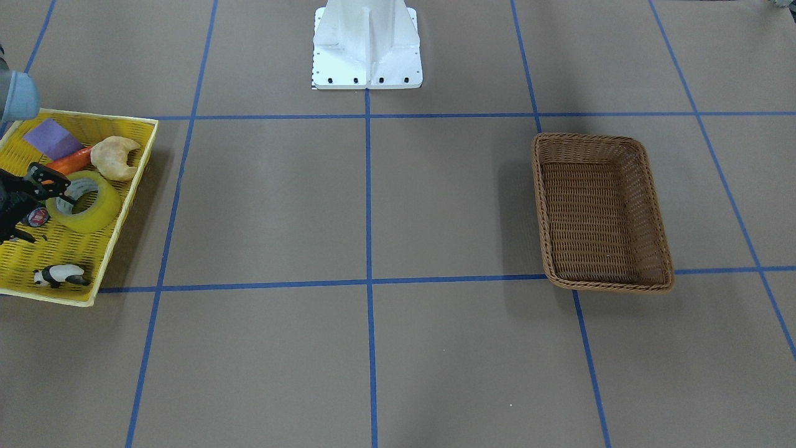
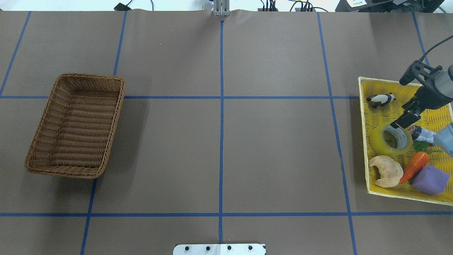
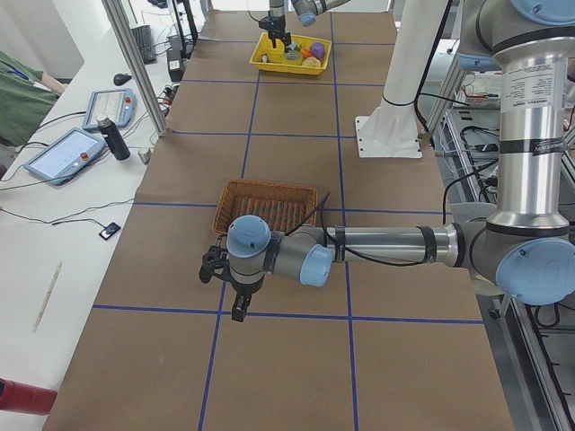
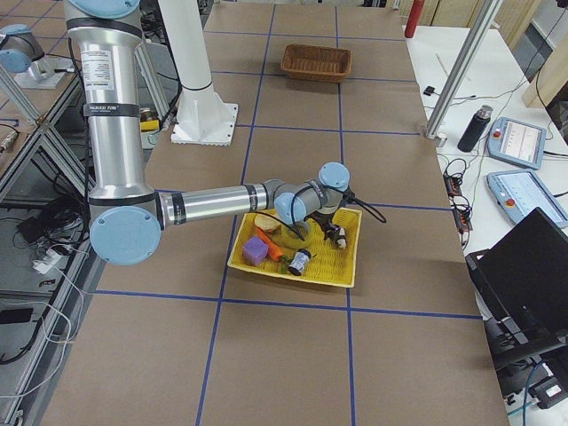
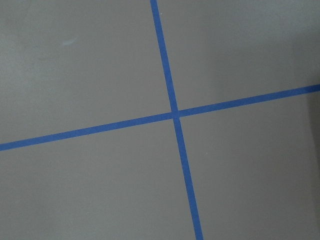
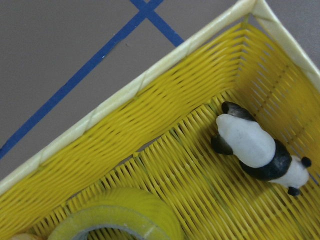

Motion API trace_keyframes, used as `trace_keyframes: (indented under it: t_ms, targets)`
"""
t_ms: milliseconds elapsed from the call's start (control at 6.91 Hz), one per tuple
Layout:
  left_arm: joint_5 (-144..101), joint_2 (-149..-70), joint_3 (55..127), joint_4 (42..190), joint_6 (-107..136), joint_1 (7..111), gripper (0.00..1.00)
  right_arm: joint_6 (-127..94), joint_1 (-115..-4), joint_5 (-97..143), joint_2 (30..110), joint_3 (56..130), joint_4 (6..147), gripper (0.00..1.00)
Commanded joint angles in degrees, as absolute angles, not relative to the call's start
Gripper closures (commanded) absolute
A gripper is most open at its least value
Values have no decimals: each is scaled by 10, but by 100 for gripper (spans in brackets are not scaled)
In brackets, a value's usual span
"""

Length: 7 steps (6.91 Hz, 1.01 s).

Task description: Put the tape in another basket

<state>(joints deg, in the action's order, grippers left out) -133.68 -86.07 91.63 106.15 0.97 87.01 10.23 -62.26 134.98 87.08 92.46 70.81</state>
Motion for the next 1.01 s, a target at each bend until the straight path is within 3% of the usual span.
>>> trace_keyframes:
  t_ms: [0, 868]
  targets:
    - [-1337, -861, 916, 1062, 10, 870, 2, 103, -614, 1352, 869, 905, 708, 2]
    - [-1337, -863, 915, 1061, 10, 870, 2, 102, -606, 1355, 880, 904, 715, 3]
